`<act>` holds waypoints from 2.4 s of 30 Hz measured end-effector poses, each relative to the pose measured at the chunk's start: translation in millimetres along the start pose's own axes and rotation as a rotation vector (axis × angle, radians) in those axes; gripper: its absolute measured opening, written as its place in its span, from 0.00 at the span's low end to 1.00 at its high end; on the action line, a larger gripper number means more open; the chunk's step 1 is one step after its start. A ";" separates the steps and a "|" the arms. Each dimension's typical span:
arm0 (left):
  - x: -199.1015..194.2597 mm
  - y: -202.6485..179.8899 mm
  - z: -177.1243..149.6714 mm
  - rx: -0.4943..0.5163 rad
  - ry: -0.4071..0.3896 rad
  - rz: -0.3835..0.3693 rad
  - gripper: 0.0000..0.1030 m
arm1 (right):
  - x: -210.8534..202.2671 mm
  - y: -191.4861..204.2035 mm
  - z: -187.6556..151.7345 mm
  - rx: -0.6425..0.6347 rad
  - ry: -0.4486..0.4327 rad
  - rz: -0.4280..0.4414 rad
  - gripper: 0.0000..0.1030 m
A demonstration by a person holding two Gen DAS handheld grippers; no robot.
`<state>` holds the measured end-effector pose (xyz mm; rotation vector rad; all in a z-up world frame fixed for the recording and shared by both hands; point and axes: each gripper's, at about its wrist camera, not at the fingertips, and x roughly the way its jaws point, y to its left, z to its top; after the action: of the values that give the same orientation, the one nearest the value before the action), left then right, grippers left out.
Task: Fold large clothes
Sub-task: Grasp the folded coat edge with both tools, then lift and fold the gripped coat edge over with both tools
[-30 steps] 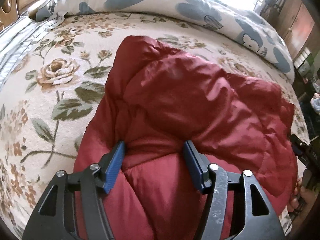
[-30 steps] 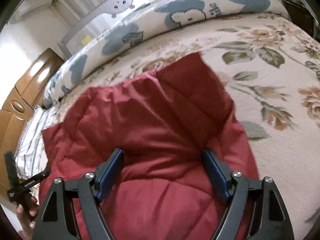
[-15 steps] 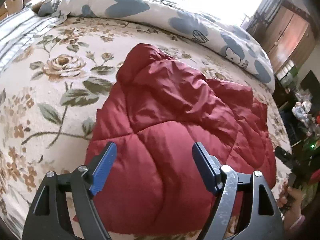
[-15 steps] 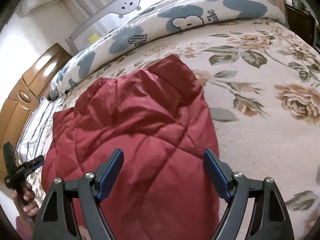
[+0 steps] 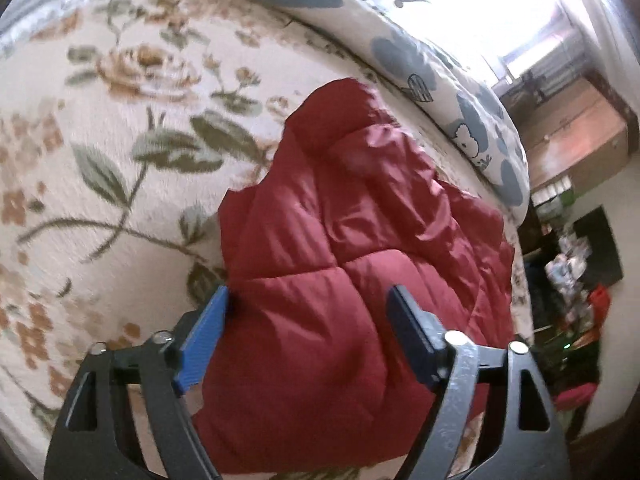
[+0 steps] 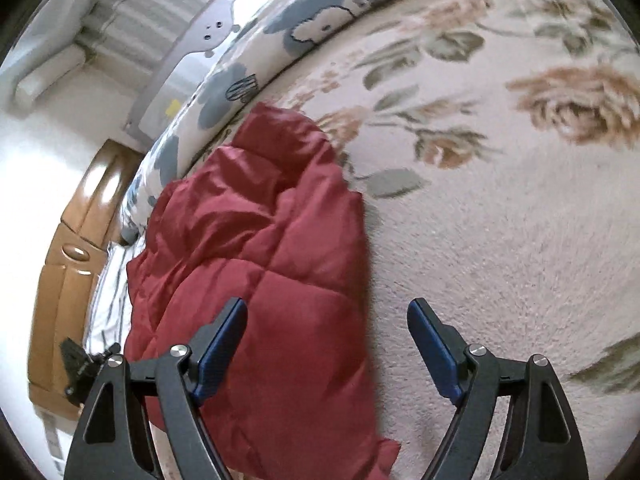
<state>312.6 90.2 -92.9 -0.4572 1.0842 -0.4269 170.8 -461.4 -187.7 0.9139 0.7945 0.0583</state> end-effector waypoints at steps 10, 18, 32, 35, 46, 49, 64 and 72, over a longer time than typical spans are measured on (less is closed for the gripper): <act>42.5 19.2 5.0 -0.140 0.113 -0.120 0.93 | 34.0 5.0 5.5 0.048 0.068 0.069 0.88; 53.5 -2.2 10.7 -0.055 0.131 -0.038 0.93 | 61.8 22.3 9.4 0.018 0.147 0.075 0.87; 9.1 -36.6 -0.6 0.127 0.058 0.058 0.38 | 25.3 49.5 -4.0 -0.006 0.117 0.082 0.36; -10.4 -36.5 -11.6 0.142 0.049 0.049 0.37 | 9.7 54.7 -13.9 -0.025 0.118 0.089 0.34; -56.8 -37.1 -65.8 0.151 0.056 0.013 0.36 | -39.7 55.6 -63.5 -0.066 0.146 0.097 0.33; -68.8 -34.8 -79.4 0.154 0.057 0.007 0.36 | -47.2 54.8 -75.9 -0.068 0.153 0.101 0.33; -105.6 -24.7 -119.7 0.148 0.080 -0.008 0.36 | -68.8 47.8 -113.9 -0.036 0.168 0.128 0.33; -112.1 -15.1 -130.6 0.125 0.089 -0.018 0.36 | -75.0 43.4 -128.4 -0.014 0.174 0.139 0.33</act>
<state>146.9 119.5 -53.4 -0.3405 1.1333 -0.5318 47.0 -373.5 -157.1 0.9589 0.8897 0.2683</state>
